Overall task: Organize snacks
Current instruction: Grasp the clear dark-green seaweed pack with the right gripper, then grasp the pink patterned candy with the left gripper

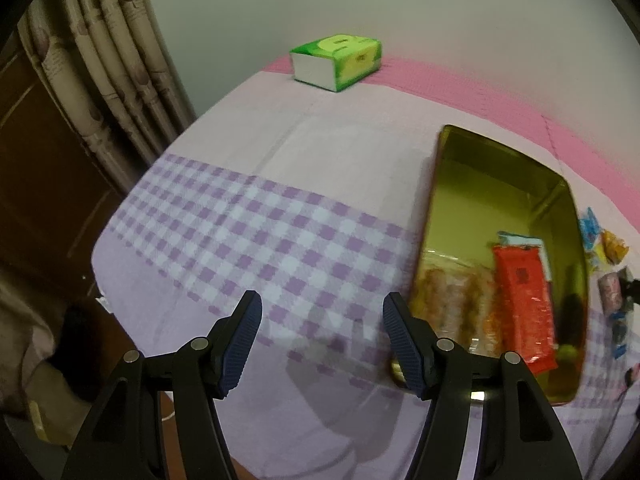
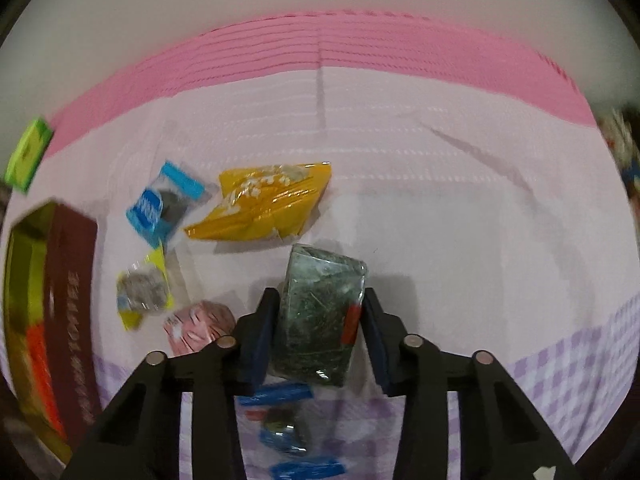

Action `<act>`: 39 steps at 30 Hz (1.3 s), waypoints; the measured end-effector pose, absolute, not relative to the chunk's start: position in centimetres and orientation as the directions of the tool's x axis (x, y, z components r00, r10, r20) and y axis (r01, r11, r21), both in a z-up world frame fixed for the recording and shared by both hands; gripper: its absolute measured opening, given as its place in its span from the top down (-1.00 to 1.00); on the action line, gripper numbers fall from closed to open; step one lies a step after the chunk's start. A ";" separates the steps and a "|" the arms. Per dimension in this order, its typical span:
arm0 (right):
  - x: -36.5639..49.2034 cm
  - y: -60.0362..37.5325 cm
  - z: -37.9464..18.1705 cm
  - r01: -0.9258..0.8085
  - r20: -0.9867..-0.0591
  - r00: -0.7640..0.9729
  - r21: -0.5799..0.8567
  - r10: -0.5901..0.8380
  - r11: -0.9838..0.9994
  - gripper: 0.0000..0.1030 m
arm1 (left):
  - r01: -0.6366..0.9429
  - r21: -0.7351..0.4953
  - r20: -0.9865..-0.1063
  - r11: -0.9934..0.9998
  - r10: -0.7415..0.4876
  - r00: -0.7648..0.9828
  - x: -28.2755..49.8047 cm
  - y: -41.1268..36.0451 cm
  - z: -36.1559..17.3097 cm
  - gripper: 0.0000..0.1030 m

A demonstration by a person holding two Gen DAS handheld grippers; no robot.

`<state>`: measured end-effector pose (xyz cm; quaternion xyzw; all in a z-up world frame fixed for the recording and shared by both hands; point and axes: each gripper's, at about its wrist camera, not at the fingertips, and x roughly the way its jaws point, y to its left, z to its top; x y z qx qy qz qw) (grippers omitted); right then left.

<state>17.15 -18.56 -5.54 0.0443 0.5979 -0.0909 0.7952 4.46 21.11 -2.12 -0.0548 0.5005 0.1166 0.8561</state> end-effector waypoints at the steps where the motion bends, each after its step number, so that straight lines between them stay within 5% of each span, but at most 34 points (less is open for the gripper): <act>1: 17.0 -18.5 -5.5 0.173 -0.956 0.278 -0.051 -0.098 0.984 0.34 | -0.241 0.016 -0.869 0.970 0.133 0.477 4.4 20.6 -1.9 -0.24; 13: 11.7 -24.6 -4.9 0.163 -0.889 0.434 -0.084 -0.148 0.983 0.36 | 0.008 -0.061 -0.855 0.998 -0.056 0.515 7.3 9.4 1.4 -0.24; 25: 8.2 -30.4 -4.9 0.250 -0.835 0.516 -0.064 -0.189 0.966 0.35 | 0.215 -0.126 -0.901 0.968 -0.202 0.385 10.6 -3.8 -1.1 -0.24; 39: 6.8 -30.4 -5.2 0.253 -0.798 0.571 -0.050 -0.191 0.966 0.33 | 0.114 -0.233 -0.939 0.966 -0.254 0.230 15.2 -9.3 -4.6 -0.17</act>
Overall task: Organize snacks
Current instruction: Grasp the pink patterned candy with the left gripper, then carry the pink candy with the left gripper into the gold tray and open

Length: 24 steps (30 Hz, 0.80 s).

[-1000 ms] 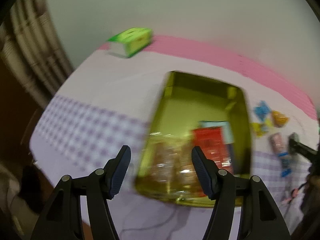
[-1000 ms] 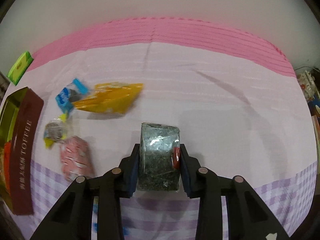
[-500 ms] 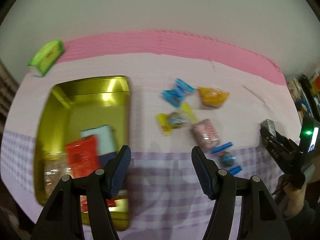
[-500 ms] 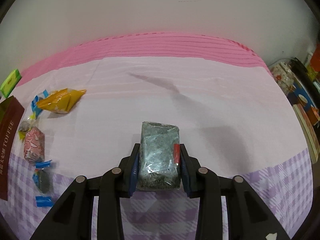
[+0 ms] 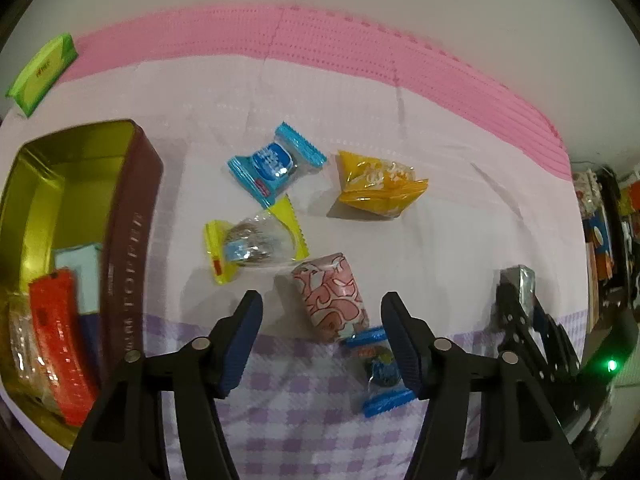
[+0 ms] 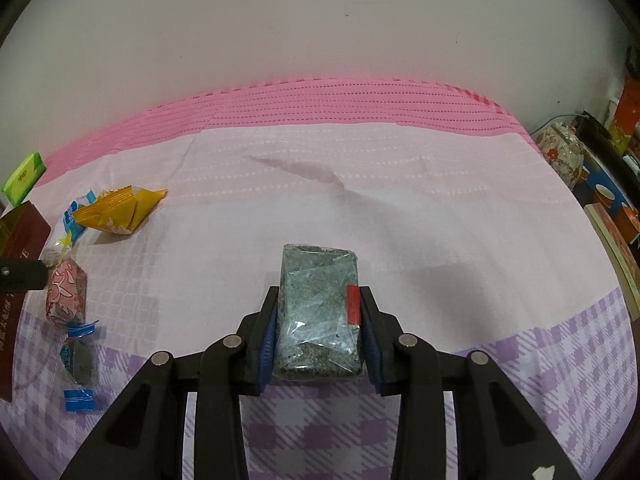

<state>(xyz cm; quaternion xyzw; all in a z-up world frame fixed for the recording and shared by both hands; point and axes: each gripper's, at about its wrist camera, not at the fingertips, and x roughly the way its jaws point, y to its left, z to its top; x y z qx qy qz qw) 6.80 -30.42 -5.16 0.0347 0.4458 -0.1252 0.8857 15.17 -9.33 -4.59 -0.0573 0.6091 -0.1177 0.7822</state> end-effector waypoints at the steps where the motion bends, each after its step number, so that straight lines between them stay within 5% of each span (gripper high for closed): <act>1: 6.8 -30.4 -5.2 0.253 -0.798 0.571 -0.049 -0.190 0.966 0.33 | 0.111 -0.231 -0.942 0.967 -0.251 0.225 15.3 -9.6 -4.8 -0.15; 13: 6.7 -30.3 -5.2 0.248 -0.798 0.573 -0.045 -0.184 0.968 0.30 | 0.139 -0.168 -0.957 0.976 -0.195 0.213 15.9 -11.6 -6.8 0.39; 24: 6.8 -30.3 -5.2 0.248 -0.798 0.573 -0.045 -0.184 0.968 0.30 | 0.203 -0.126 -0.961 0.971 -0.170 0.217 12.7 -8.9 -5.5 0.41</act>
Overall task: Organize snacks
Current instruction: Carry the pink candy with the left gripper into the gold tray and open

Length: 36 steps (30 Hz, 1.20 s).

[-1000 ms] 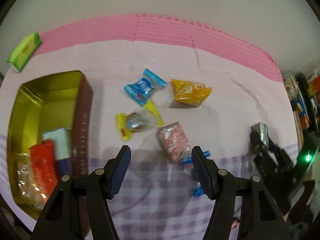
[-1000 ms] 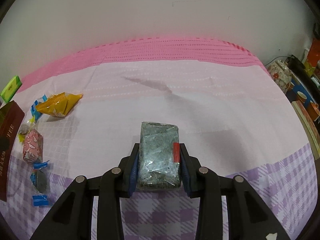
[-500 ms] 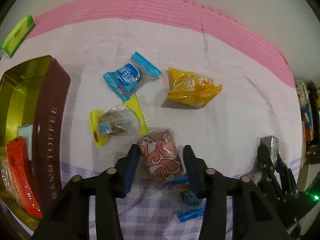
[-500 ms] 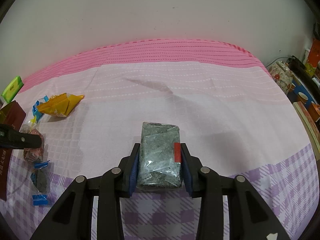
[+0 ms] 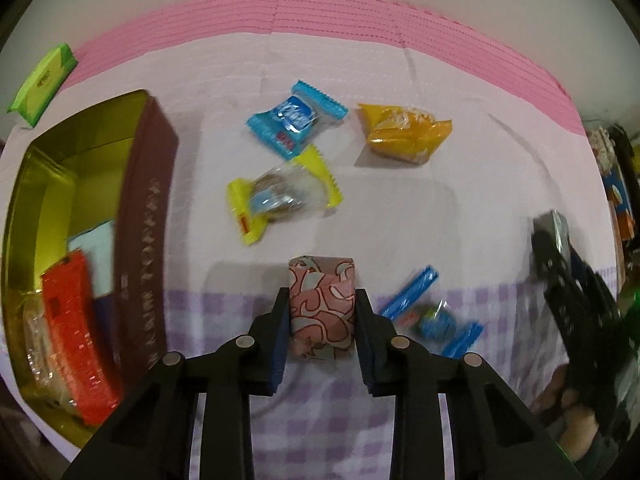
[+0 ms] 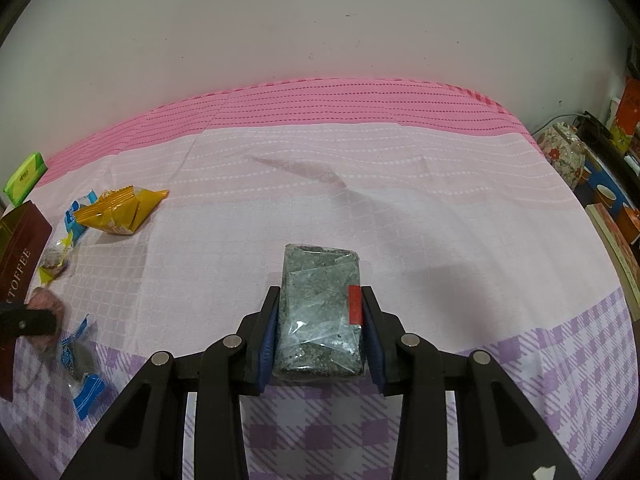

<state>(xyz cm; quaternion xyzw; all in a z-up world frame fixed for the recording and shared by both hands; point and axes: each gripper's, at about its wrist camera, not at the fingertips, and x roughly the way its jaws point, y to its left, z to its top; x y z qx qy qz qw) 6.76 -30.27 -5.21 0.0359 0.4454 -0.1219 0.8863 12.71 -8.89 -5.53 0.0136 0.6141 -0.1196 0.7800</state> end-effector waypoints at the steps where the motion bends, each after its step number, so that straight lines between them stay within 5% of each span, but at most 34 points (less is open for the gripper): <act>1: 6.8 -30.3 -5.2 0.248 -0.798 0.573 -0.046 -0.184 0.968 0.30 | 0.209 -0.125 -0.960 0.970 -0.171 0.222 12.7 -8.5 -5.3 0.41; 15: 6.8 -30.1 -5.1 0.247 -0.797 0.573 -0.054 -0.191 0.967 0.31 | 0.133 -0.041 -0.906 0.990 -0.093 0.414 14.6 0.2 0.6 0.41; 36: 6.8 -30.1 -5.1 0.246 -0.797 0.573 -0.056 -0.192 0.968 0.31 | -0.043 0.115 -0.928 0.992 0.123 0.351 18.9 10.0 -4.5 0.41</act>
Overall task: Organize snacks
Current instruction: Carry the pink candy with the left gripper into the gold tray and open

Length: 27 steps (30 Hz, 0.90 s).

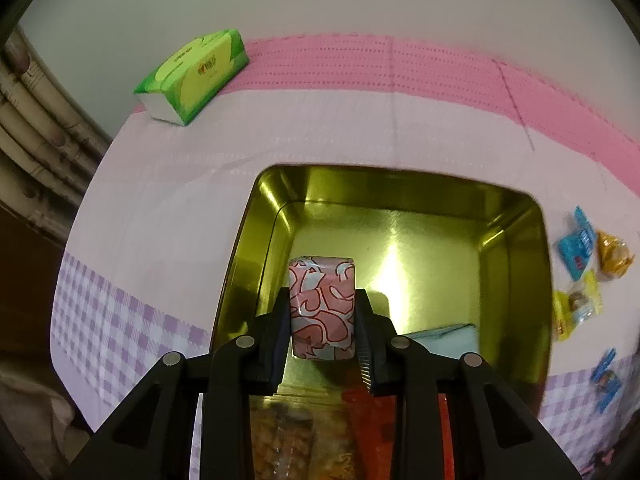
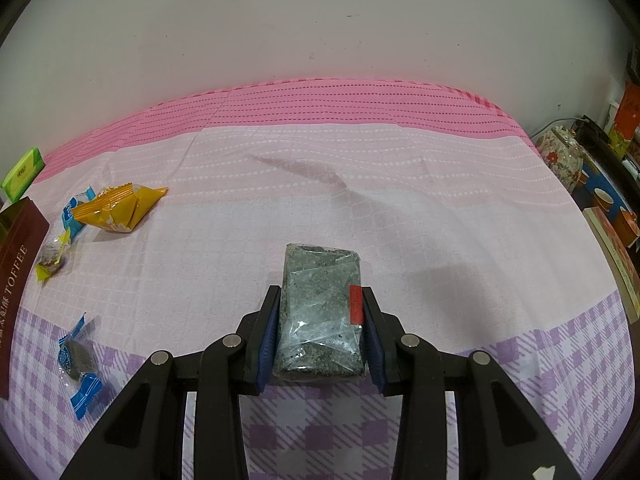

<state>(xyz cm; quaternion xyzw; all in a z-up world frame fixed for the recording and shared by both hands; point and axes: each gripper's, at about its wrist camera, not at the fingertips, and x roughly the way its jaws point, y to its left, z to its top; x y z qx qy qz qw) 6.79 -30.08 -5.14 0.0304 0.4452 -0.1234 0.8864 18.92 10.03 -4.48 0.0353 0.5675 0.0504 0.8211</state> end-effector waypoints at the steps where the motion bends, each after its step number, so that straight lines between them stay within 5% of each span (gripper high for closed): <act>1: 6.8 -30.1 -5.1 0.246 -0.797 0.573 -0.056 -0.192 0.968 0.31 | -0.038 0.123 -0.929 0.992 0.128 0.347 18.9 10.0 -4.7 0.41; 27: 6.8 -30.1 -5.1 0.244 -0.796 0.574 -0.056 -0.191 0.968 0.31 | 0.020 0.222 -0.919 0.975 0.202 0.340 18.6 9.5 -5.3 0.32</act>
